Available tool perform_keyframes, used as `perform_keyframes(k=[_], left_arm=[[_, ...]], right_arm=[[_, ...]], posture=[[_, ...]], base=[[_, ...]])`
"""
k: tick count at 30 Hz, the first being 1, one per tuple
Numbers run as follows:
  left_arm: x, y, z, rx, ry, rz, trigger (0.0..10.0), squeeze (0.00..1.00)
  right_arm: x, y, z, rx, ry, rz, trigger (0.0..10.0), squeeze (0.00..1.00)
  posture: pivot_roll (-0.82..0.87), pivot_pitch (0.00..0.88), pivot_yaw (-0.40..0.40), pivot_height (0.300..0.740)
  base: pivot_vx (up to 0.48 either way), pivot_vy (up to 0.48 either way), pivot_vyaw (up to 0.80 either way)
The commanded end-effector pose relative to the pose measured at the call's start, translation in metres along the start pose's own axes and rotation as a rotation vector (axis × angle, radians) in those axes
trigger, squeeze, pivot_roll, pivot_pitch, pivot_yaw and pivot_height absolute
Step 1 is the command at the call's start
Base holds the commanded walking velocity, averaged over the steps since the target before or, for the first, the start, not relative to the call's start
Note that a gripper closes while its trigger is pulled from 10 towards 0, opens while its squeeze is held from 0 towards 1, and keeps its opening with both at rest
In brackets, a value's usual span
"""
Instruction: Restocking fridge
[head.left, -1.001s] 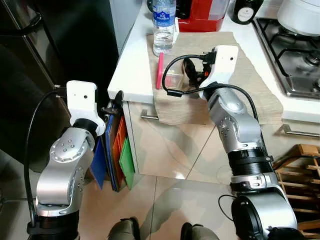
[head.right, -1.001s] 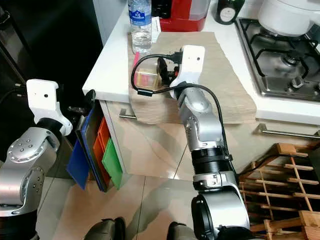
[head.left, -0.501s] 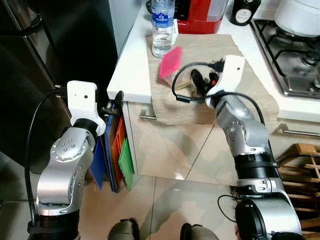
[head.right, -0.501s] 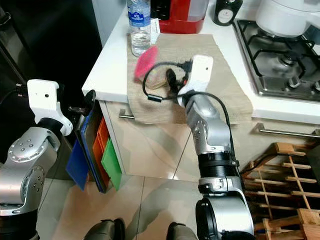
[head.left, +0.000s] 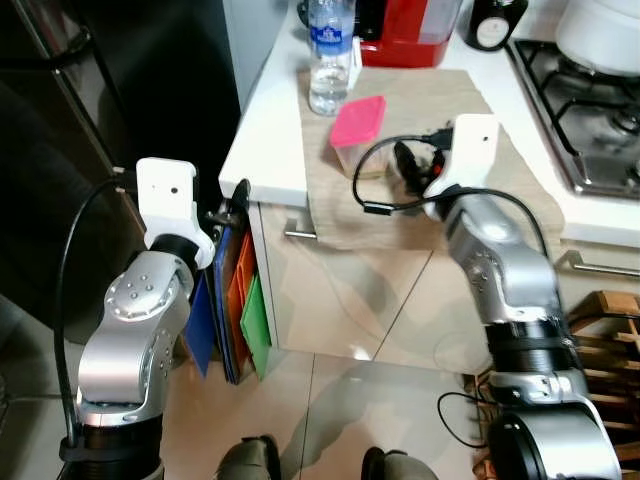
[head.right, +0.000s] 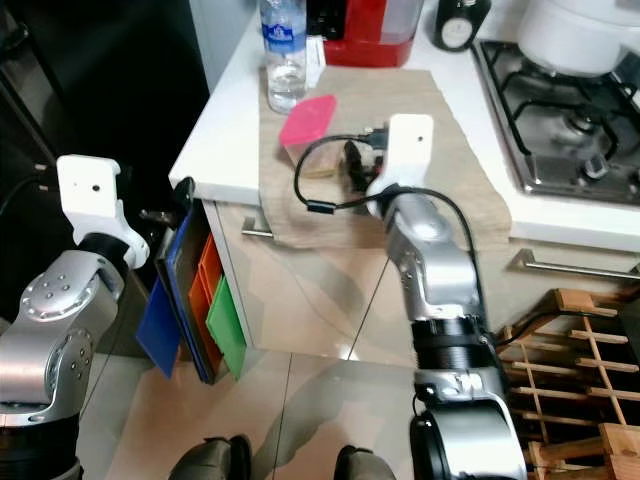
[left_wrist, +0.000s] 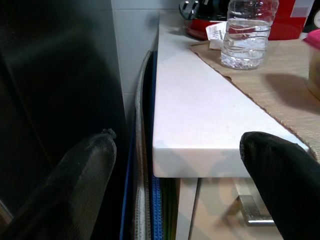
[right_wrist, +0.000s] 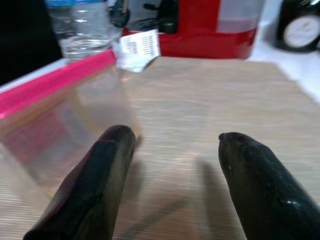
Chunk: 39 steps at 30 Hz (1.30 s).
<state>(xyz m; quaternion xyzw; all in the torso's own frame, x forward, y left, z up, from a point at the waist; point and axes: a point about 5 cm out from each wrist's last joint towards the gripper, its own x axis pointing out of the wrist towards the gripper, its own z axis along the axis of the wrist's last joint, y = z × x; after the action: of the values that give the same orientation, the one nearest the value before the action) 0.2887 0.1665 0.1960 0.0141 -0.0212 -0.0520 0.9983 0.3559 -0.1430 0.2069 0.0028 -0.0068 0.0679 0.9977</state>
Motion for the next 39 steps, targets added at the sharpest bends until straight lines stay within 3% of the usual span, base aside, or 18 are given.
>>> perform_keyframes(k=[1, 3, 5, 11, 13, 14, 18, 20, 27, 29, 33, 39], left_arm=[[0.002, 0.0, 0.002, -0.001, -0.014, -0.001, 10.0, 0.0], [0.005, -0.004, 0.002, -0.009, -0.022, -0.012, 10.0, 0.0], [0.008, -0.005, 0.002, -0.012, -0.025, -0.015, 10.0, 0.0], [0.011, -0.008, 0.002, -0.017, -0.031, -0.023, 10.0, 0.0], [0.012, -0.009, 0.003, -0.02, -0.039, -0.025, 10.0, 0.0], [0.012, -0.009, 0.003, -0.02, -0.039, -0.025, 10.0, 0.0], [0.015, -0.012, 0.005, -0.036, -0.055, -0.032, 10.0, 0.0], [0.015, -0.015, 0.006, -0.043, -0.061, -0.041, 10.0, 0.0], [0.017, -0.019, 0.008, -0.042, -0.083, -0.067, 10.0, 0.0], [0.019, -0.015, 0.01, -0.042, -0.09, -0.063, 10.0, 0.0], [0.021, -0.014, 0.014, -0.043, -0.107, -0.058, 10.0, 0.0], [0.026, -0.016, 0.018, -0.043, -0.138, -0.043, 10.0, 0.0]], right_arm=[[-0.004, -0.008, -0.009, -0.026, 0.031, -0.04, 10.0, 0.0], [-0.007, -0.027, -0.016, -0.113, 0.056, -0.112, 10.0, 0.0], [-0.008, -0.033, -0.016, -0.136, 0.056, -0.131, 10.0, 0.0], [-0.009, -0.035, -0.008, -0.129, 0.027, -0.138, 10.0, 0.0], [-0.019, -0.025, 0.013, -0.101, -0.054, -0.112, 10.0, 0.0], [-0.019, -0.025, 0.013, -0.101, -0.054, -0.112, 10.0, 0.0], [-0.055, 0.015, 0.036, 0.018, -0.179, 0.011, 10.0, 0.0], [-0.06, 0.022, 0.044, 0.06, -0.226, 0.038, 10.0, 0.0], [-0.054, 0.023, 0.041, 0.15, -0.238, 0.027, 10.0, 0.0], [-0.049, 0.027, 0.023, 0.187, -0.179, 0.024, 10.0, 0.0], [-0.041, 0.028, 0.011, 0.153, -0.152, 0.021, 10.0, 0.0], [-0.029, 0.029, 0.012, 0.139, -0.171, 0.022, 10.0, 0.0]], posture=[[0.04, 0.107, -0.011, 0.74], [0.03, 0.095, -0.011, 0.74], [0.02, 0.089, -0.01, 0.74], [0.01, 0.08, -0.011, 0.74], [0.0, 0.073, -0.015, 0.74], [0.0, 0.073, -0.015, 0.74], [-0.03, 0.075, -0.01, 0.74], [-0.03, 0.076, -0.006, 0.74], [-0.02, 0.069, 0.013, 0.74], [0.0, 0.062, 0.012, 0.74], [0.01, 0.05, 0.003, 0.74], [0.01, 0.035, -0.014, 0.74]], base=[[0.0, 0.0, 0.0], [0.0, 0.0, 0.0], [0.0, 0.0, 0.0], [0.0, 0.0, 0.0], [0.0, 0.0, 0.0], [0.0, 0.0, 0.0], [0.0, 0.0, 0.0], [0.0, 0.0, 0.0], [0.0, 0.0, 0.0], [0.0, 0.24, 0.0], [0.0, 0.48, 0.0], [0.0, 0.48, 0.0]])
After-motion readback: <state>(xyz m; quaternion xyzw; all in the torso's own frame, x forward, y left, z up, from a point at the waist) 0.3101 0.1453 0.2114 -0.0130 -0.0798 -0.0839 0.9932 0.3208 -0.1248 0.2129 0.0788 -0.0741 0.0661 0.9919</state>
